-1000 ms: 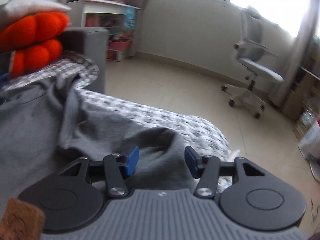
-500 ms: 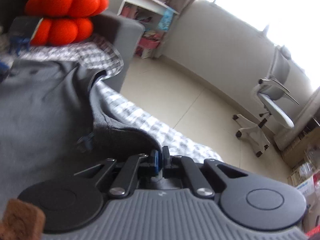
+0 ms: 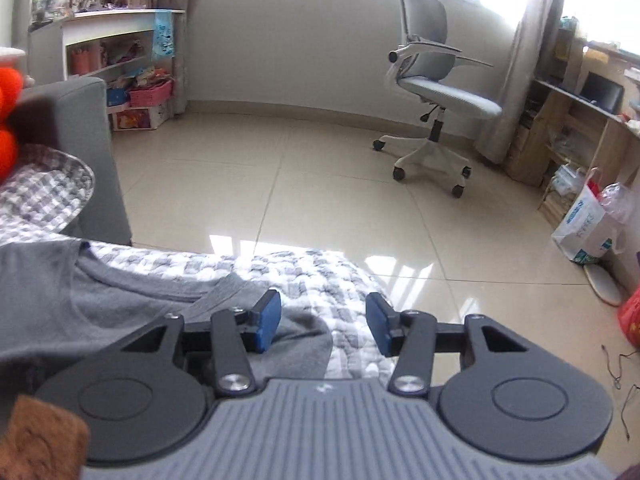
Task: Fold clothes
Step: 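Lower the held T-shirt onto the bed, spreading it with both grippers, then pinch the T-shirt collar edges with both grippers and pull them taut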
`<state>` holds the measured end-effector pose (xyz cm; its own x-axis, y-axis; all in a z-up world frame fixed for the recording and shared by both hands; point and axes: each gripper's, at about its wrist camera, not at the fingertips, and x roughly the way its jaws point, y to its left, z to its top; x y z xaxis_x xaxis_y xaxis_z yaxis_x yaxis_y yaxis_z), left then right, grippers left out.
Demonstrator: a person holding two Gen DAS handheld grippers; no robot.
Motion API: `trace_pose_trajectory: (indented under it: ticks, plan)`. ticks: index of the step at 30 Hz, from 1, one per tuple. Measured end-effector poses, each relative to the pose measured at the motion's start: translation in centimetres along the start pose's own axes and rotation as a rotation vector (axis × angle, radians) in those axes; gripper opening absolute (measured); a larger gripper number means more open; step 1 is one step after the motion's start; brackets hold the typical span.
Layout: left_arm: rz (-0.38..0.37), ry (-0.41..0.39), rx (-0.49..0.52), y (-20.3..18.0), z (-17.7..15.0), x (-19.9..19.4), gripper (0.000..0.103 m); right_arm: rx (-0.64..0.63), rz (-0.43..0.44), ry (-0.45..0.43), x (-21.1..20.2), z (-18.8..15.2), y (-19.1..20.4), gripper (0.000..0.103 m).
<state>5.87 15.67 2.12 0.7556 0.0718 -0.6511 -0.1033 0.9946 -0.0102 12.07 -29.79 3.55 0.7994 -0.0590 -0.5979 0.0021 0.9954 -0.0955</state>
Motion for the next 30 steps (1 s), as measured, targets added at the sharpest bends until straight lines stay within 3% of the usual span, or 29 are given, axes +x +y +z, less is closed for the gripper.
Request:
trace_pose_trajectory:
  ticks: [8,14,15,16,23,27,30]
  plan:
    - [-0.100,0.020,-0.076,0.6,-0.1,-1.5,0.073,0.105,0.227,0.030,-3.5,-2.4,-2.7,0.060]
    - [-0.102,0.051,-0.070,1.0,-1.5,-2.6,0.074,-0.003,0.222,0.120,-2.4,-4.9,-2.5,0.059]
    - [-0.092,0.054,-0.066,1.1,-1.6,-2.5,0.074,-0.030,0.200,0.117,-2.3,-4.9,-2.3,0.038]
    - [-0.082,0.058,-0.063,1.2,-1.6,-2.4,0.074,-0.048,0.178,0.117,-2.2,-4.7,-2.2,0.005]
    - [-0.064,0.038,-0.036,1.2,0.0,-1.5,0.074,-0.048,0.096,0.047,-4.0,1.1,-4.5,0.005]
    - [-0.049,0.041,-0.005,0.1,2.2,0.9,0.075,-0.025,0.092,0.146,-1.8,3.4,-6.2,0.006]
    - [-0.028,0.047,0.035,-1.2,3.7,3.2,0.075,-0.081,0.069,0.225,0.7,2.6,-5.5,0.006]
